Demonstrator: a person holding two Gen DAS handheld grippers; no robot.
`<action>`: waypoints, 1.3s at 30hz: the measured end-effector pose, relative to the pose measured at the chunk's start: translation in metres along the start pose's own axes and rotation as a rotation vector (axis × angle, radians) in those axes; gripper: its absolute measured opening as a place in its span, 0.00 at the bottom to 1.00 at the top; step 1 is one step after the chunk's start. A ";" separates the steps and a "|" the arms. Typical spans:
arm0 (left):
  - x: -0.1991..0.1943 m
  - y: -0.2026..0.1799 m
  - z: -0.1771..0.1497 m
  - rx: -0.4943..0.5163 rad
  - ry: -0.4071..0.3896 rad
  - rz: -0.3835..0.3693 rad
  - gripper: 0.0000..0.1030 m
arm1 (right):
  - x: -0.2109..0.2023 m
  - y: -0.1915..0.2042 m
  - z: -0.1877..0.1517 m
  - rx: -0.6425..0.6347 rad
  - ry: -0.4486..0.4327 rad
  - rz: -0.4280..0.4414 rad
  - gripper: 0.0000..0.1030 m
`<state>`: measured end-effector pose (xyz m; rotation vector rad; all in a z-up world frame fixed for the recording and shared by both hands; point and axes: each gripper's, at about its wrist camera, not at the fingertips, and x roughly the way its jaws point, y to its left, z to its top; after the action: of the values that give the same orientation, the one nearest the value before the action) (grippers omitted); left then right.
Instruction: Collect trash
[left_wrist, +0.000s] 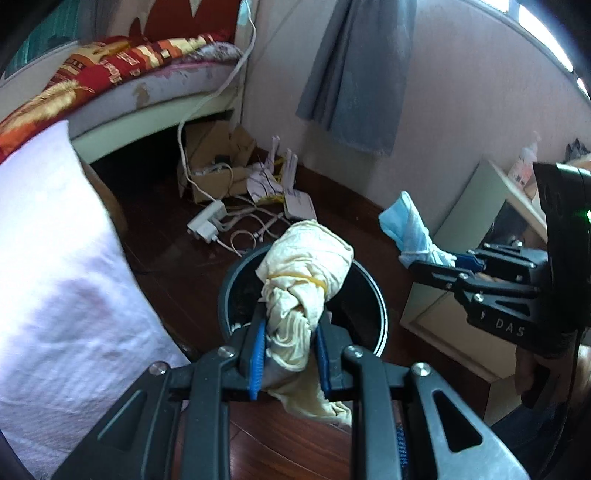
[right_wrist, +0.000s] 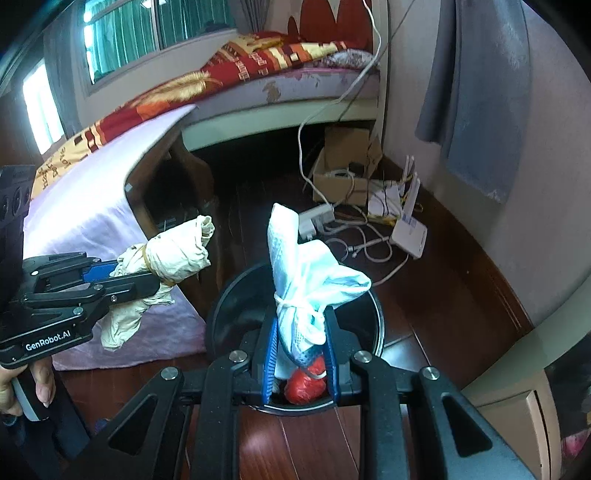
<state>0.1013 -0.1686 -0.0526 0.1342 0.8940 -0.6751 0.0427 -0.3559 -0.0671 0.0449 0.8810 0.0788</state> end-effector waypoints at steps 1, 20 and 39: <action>0.005 0.000 -0.002 -0.002 0.012 -0.003 0.24 | 0.005 -0.002 -0.002 0.001 0.014 0.003 0.23; 0.073 0.024 -0.020 -0.100 0.083 -0.032 0.86 | 0.115 0.005 -0.024 -0.146 0.224 0.026 0.28; 0.035 0.038 -0.039 -0.122 0.024 0.208 1.00 | 0.075 0.006 -0.020 -0.009 0.104 -0.065 1.00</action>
<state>0.1123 -0.1410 -0.1101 0.1247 0.9275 -0.4251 0.0745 -0.3433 -0.1365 0.0033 0.9857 0.0247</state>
